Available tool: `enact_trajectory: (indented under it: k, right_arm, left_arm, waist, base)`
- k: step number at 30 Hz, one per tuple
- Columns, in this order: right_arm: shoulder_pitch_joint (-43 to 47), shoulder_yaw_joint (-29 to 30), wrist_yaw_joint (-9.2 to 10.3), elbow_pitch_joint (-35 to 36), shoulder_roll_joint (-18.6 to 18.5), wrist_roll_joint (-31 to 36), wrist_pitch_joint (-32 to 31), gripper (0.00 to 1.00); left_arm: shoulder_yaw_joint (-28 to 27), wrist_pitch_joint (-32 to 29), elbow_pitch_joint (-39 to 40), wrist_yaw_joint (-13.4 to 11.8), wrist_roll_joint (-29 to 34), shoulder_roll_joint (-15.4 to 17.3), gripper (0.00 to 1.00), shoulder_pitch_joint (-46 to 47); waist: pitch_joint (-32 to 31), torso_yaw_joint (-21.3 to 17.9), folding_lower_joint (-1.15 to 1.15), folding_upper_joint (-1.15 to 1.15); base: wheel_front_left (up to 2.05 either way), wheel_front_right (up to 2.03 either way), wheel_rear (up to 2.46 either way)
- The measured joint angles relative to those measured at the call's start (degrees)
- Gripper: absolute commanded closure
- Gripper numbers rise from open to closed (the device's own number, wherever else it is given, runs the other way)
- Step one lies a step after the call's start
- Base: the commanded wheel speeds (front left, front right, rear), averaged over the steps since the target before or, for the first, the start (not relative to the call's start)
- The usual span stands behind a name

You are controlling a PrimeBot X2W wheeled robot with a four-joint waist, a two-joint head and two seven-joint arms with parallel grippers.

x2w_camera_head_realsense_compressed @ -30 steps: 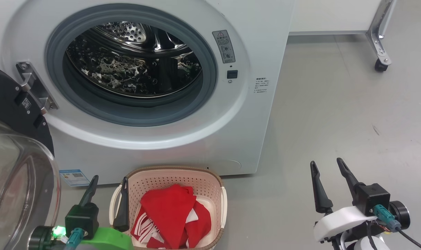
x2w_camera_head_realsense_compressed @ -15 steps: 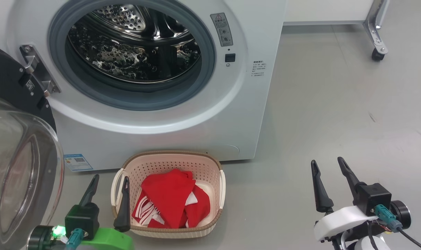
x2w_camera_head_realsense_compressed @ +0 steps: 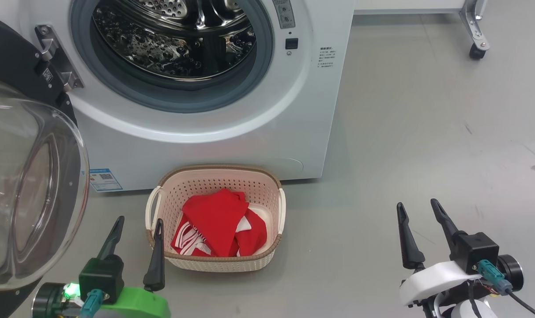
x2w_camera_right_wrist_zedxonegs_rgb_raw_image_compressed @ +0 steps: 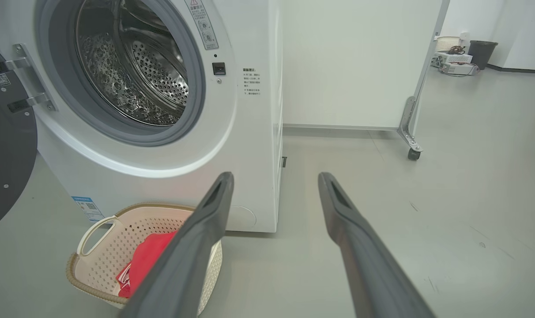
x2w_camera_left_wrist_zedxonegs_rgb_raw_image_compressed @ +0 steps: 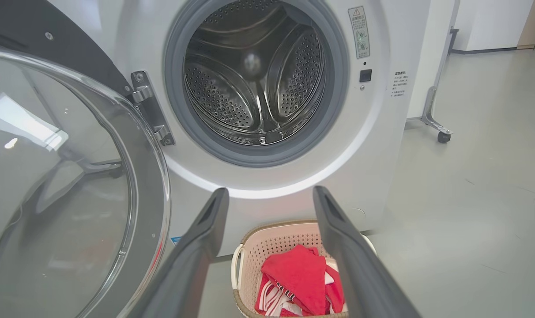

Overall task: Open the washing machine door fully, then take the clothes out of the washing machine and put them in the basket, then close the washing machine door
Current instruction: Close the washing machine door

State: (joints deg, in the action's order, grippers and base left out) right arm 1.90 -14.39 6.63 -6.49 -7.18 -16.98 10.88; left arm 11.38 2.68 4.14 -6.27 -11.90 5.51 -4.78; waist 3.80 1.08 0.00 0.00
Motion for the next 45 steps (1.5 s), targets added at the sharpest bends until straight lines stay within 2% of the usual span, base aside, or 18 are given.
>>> enact_trajectory:
  k: [14, 33, 45]
  right_arm:
    - [0.0, 0.18, 0.01, -0.01, -0.01, 0.37, 0.0, 0.0]
    - [0.67, 0.58, 0.02, -0.05, -0.1, 0.43, -0.52, 0.0]
    - [1.13, 2.23, 0.09, 1.04, -0.81, 0.73, -0.57, 0.0]
  left_arm:
    - [0.01, 0.44, 0.44, -0.01, 0.0, -0.01, 0.0, 0.0]
    - [0.0, 0.43, 0.78, -0.08, 0.36, -0.04, 0.0, -0.24]
    - [0.32, 0.52, 1.16, -0.08, 0.68, -0.49, 0.0, -0.23]
  waist:
    - [-0.38, 0.38, 0.0, 0.0]
    - [-1.2, 1.54, 0.0, 0.0]
    - [-0.4, 5.13, 0.0, 0.0]
  base:
    - [-0.53, 0.53, 0.0]
    - [-0.04, 0.04, 0.0]
    - [0.0, 0.0, 0.0]
